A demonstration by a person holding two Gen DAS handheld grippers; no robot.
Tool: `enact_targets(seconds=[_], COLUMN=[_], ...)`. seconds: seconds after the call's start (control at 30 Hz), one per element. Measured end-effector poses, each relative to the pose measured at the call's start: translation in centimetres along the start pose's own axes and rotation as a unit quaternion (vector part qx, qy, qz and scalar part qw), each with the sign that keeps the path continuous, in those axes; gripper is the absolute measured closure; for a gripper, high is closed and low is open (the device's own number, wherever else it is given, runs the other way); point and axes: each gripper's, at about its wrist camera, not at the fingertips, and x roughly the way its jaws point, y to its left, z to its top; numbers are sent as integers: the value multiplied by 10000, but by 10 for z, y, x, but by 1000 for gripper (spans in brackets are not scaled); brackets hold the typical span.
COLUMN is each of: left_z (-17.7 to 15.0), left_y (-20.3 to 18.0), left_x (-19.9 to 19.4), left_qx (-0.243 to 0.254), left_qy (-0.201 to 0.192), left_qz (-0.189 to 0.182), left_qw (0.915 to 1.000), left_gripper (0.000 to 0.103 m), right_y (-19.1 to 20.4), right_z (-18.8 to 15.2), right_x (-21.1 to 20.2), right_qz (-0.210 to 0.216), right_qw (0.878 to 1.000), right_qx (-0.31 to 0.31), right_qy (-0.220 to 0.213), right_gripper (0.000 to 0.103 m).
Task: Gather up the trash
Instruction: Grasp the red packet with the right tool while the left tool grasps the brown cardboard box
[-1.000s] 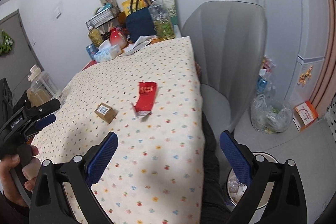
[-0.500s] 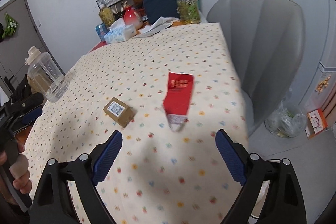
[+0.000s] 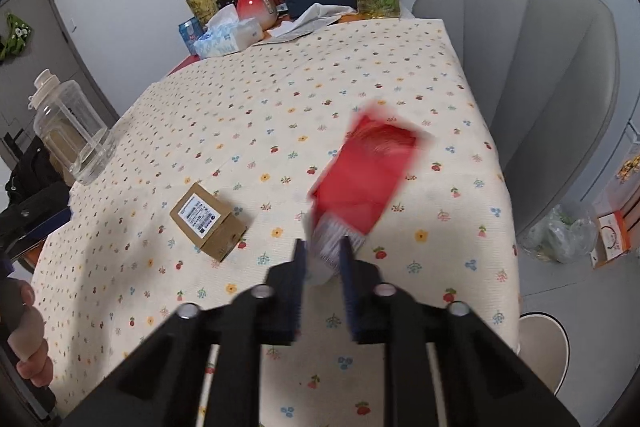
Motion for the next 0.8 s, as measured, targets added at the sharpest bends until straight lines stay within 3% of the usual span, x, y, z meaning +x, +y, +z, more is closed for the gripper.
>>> enact_targets(seconds=[0.33, 0.6, 0.8], left_z=[-7, -20, -27], left_y=[-35, -70, -100], left_x=[27, 59, 76], left_qx=[255, 537, 985], left_qy=[218, 510, 491], left_qz=[-173, -255, -26], left_qw=[9993, 9969, 9939], left_gripper=[6, 6, 7], right_y=[-10, -39, -65], right_z=[-7, -16, -25], right_x=[-29, -61, -83], right_qz=[323, 202, 50], right_qw=[9993, 9982, 9968], right_qx=[104, 395, 566], right_qy=[-157, -406, -553], right_gripper=[100, 100, 100])
